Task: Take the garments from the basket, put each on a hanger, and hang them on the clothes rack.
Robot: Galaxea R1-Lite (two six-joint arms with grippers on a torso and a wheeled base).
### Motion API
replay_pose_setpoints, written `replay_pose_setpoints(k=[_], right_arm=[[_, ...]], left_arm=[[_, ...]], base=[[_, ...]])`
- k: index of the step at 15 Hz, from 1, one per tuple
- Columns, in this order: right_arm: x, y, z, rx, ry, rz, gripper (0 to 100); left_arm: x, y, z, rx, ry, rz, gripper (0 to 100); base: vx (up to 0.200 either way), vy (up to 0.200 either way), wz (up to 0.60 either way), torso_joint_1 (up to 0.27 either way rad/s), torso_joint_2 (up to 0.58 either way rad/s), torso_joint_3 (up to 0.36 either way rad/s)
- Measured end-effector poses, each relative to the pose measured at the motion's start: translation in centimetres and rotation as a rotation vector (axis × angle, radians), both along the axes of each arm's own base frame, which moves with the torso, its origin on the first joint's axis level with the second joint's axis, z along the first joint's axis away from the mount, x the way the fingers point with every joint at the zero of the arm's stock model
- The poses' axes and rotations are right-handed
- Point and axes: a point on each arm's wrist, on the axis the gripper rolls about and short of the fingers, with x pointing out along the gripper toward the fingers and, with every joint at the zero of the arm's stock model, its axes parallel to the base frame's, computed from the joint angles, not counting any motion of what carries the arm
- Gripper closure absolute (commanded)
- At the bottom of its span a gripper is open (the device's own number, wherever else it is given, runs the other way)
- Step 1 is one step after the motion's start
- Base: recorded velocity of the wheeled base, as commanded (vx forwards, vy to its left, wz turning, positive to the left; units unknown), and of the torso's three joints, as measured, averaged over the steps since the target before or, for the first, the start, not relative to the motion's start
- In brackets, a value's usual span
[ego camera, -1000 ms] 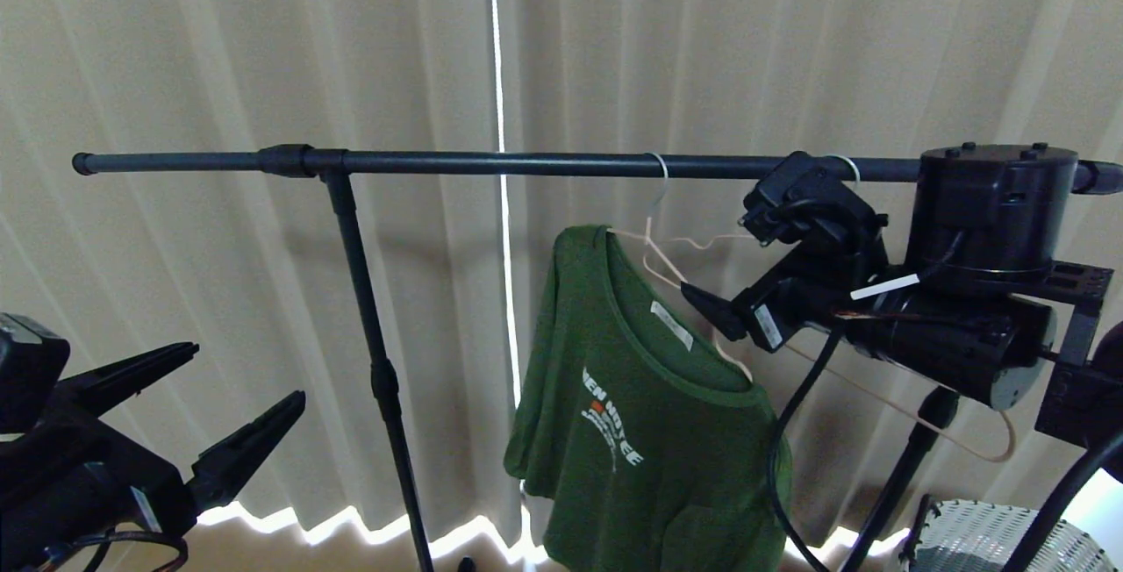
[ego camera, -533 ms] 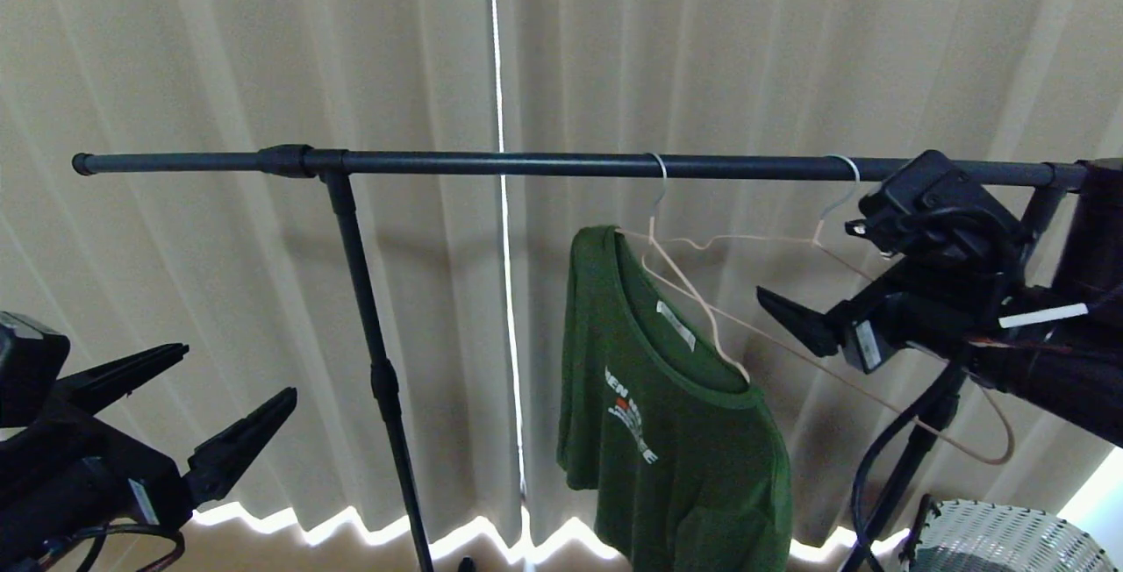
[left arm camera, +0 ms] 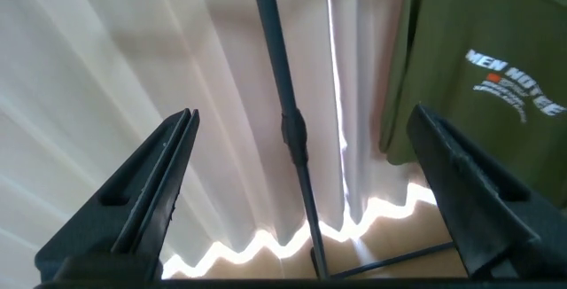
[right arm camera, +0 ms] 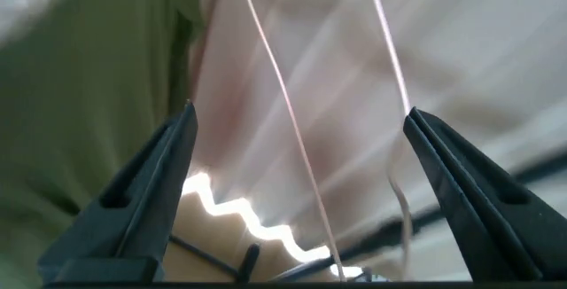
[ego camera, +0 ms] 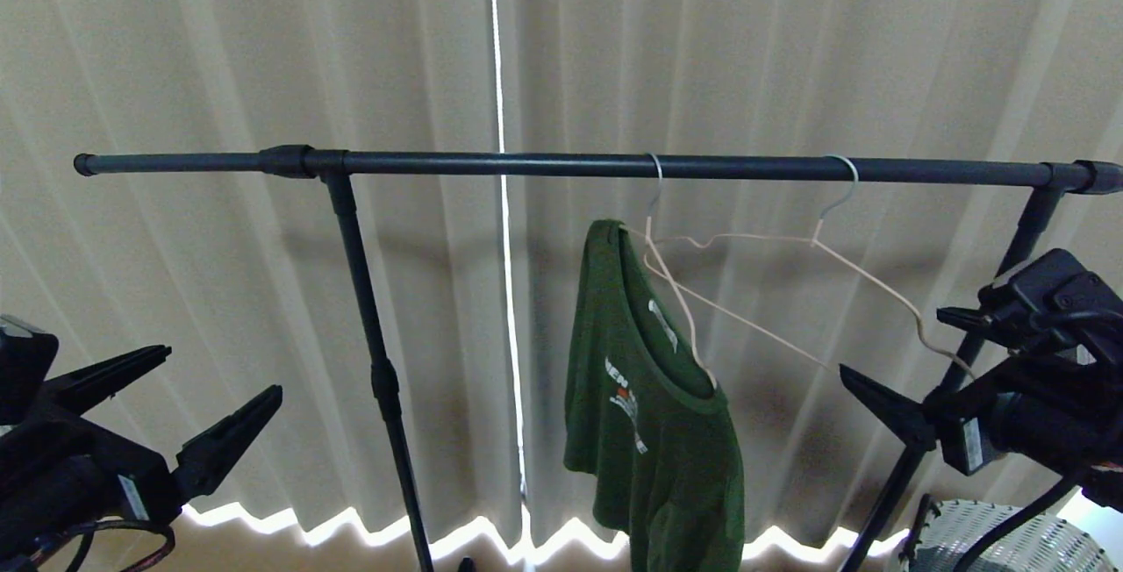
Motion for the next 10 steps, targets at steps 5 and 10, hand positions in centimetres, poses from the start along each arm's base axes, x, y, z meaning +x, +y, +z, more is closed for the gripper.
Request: replay_pose_setpoints(k=[5, 10], right_arm=[[-0.1, -1.2, -1.1, 0.129, -0.066, -0.082, 0], [-0.9, -1.3, -2.5, 0.142, -0.103, -0.069, 0]], left_arm=[[0.3, 0.0, -0.1, 0.001, 0.012, 0.002, 0], [0.1, 0.0, -0.4, 0.004, 0.021, -0.002, 0]], base=[[0.000, 0.000, 0.00, 0.000, 0.00, 0.000], [0.000, 0.000, 0.00, 0.000, 0.00, 0.000]])
